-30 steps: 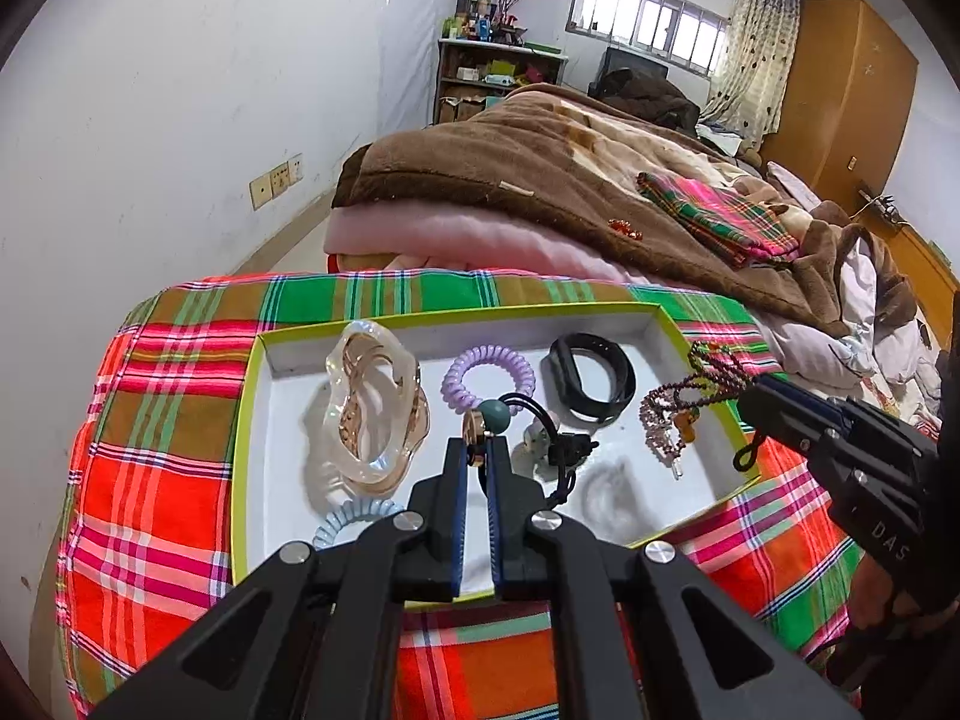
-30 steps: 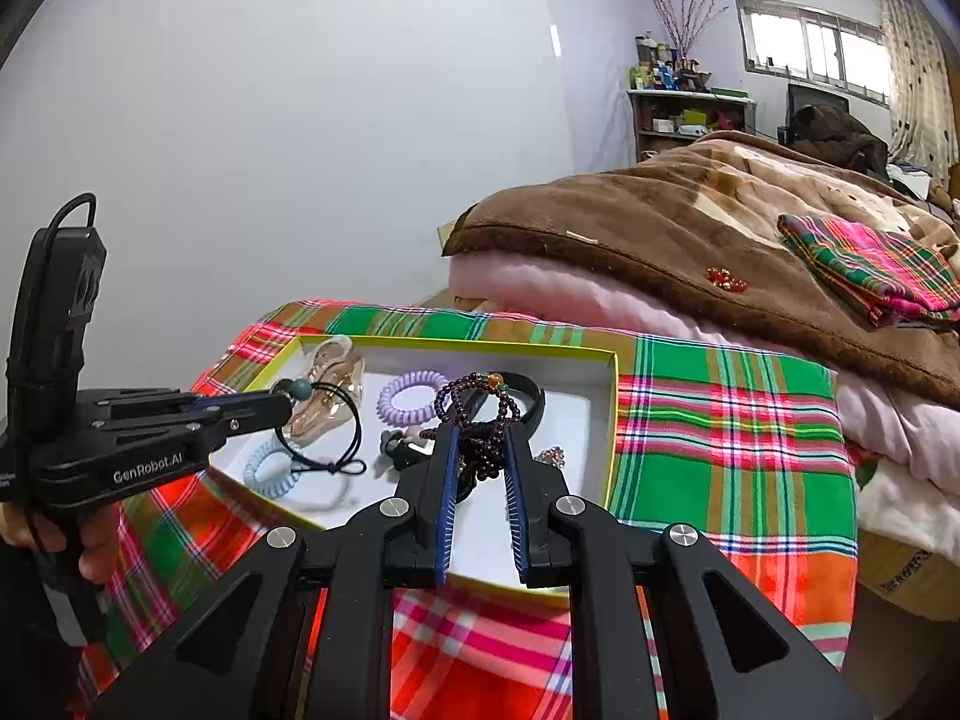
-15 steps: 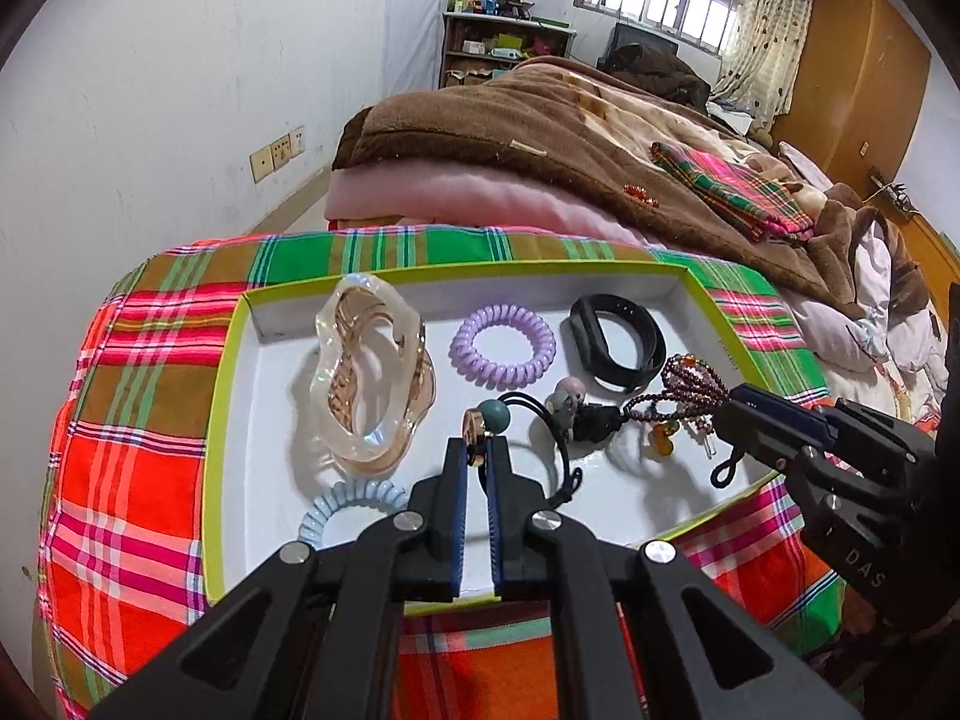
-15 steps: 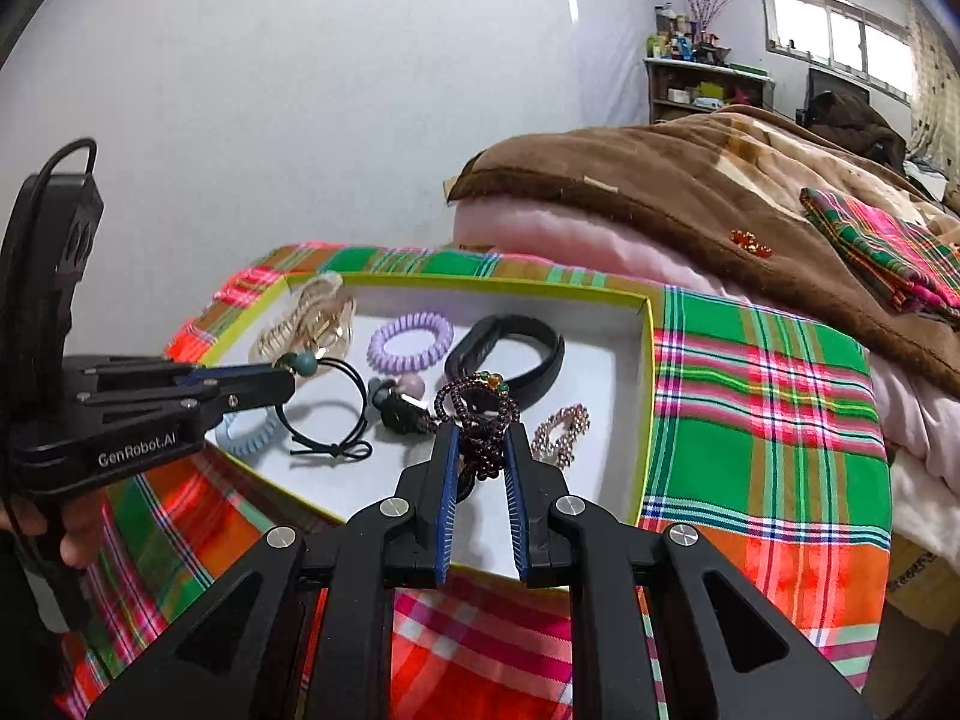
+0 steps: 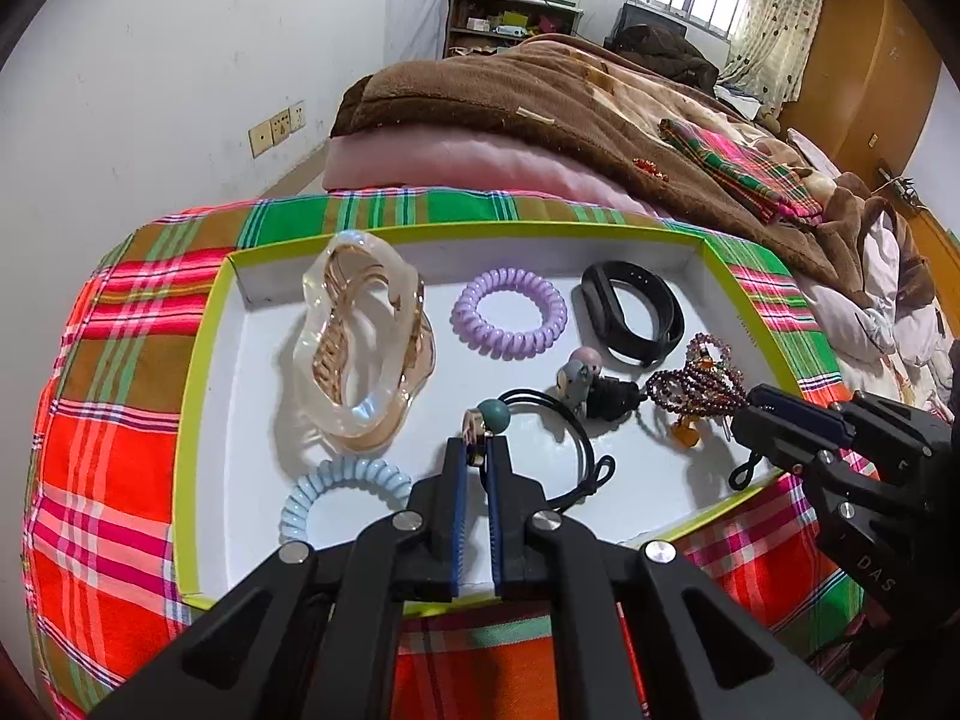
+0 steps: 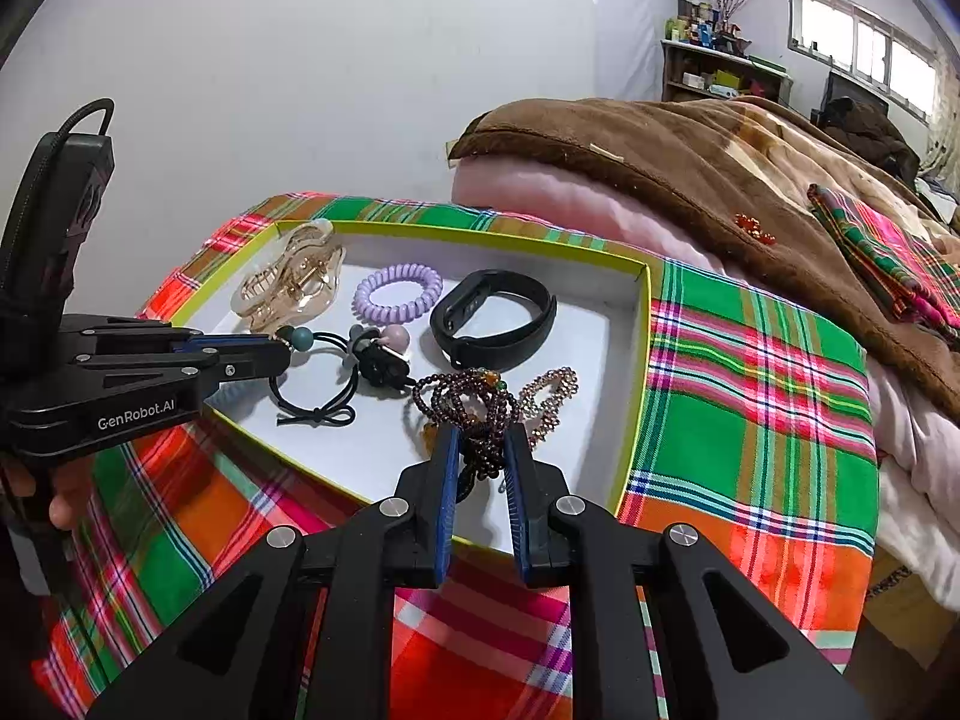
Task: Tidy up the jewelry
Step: 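Open left tool releasing teal-bead tie while right tool releases beaded bracelet in box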
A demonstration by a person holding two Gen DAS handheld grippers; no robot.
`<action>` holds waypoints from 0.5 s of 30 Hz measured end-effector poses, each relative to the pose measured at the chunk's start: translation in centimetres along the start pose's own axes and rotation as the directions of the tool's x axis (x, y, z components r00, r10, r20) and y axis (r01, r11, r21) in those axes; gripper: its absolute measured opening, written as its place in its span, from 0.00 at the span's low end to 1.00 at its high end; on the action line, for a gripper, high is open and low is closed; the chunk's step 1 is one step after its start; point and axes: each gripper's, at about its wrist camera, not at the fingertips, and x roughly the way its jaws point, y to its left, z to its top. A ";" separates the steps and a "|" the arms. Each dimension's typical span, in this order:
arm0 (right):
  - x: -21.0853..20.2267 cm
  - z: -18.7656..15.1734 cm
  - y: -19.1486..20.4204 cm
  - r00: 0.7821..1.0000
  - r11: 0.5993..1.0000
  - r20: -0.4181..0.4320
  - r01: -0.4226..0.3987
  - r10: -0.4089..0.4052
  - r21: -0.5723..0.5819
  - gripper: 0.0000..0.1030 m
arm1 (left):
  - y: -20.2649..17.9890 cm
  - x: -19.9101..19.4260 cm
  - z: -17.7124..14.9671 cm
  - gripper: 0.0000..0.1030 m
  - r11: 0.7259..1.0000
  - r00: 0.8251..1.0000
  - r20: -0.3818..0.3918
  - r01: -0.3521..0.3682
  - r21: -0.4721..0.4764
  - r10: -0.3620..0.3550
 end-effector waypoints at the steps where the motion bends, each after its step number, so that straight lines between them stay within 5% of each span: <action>1: 0.0 0.0 0.0 1.000 1.000 -0.002 0.000 0.000 -0.001 0.15 | 0.0 0.0 0.0 0.07 1.000 1.000 -0.001 0.000 0.000 0.000; 15: 0.8 0.3 -0.1 0.998 1.000 -0.056 -0.028 0.028 -0.003 0.16 | -0.3 0.6 0.0 0.12 1.000 0.999 -0.034 0.003 0.007 -0.003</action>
